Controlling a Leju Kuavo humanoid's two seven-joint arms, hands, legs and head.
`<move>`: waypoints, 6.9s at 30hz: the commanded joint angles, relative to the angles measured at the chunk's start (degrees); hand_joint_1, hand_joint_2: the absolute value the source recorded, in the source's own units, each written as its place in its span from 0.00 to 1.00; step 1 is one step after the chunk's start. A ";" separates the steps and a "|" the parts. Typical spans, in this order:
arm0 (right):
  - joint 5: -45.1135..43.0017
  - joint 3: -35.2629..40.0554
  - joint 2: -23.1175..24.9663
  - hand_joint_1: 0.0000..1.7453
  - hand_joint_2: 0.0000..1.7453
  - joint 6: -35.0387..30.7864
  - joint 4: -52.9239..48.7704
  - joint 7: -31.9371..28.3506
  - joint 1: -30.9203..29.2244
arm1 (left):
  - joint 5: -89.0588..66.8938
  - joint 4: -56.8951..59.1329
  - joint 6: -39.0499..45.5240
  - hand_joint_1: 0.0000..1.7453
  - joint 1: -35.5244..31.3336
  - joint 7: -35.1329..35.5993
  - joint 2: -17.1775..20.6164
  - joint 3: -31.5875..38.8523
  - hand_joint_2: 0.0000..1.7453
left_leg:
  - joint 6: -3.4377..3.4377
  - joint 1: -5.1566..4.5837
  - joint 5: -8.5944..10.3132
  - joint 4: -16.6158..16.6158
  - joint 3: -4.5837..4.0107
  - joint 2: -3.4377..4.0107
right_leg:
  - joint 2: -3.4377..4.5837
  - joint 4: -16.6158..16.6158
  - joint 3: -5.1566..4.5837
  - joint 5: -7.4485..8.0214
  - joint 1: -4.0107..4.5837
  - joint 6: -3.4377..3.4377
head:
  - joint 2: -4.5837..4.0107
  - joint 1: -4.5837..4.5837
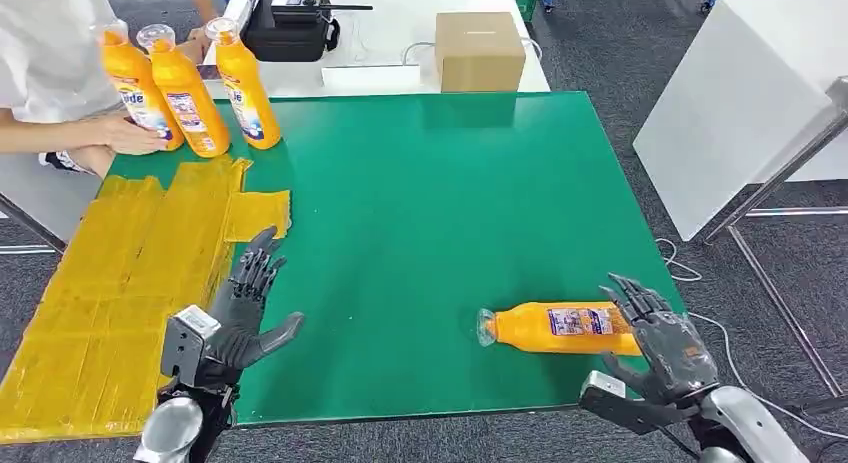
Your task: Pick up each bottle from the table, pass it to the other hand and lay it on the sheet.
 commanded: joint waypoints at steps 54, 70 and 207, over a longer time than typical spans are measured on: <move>4.92 21.98 1.87 1.00 1.00 6.41 45.63 2.08 -29.08 | 1.40 12.11 4.80 0.00 -8.91 -0.63 -0.71 -7.38 1.00 | -0.03 0.08 0.01 -0.05 0.71 0.16 | -0.01 -0.15 0.71 0.06 0.10 -0.03 | 0.00 0.02; -3.13 2.26 25.39 1.00 1.00 -16.36 32.75 -0.16 -24.04 | -2.94 8.36 3.05 0.00 -8.81 2.76 0.00 -9.65 1.00 | -0.14 0.16 -0.01 -0.07 0.71 0.52 | 0.35 -0.09 0.58 0.12 0.18 -0.12 | 0.00 0.04; -19.01 27.66 40.43 1.00 1.00 -14.56 46.07 -10.04 -31.07 | 2.97 21.57 3.48 1.00 -20.81 2.52 -3.89 -14.56 1.00 | -0.11 0.10 0.05 -0.03 0.23 0.11 | 0.04 0.07 0.22 -0.03 0.08 -0.08 | 0.00 0.04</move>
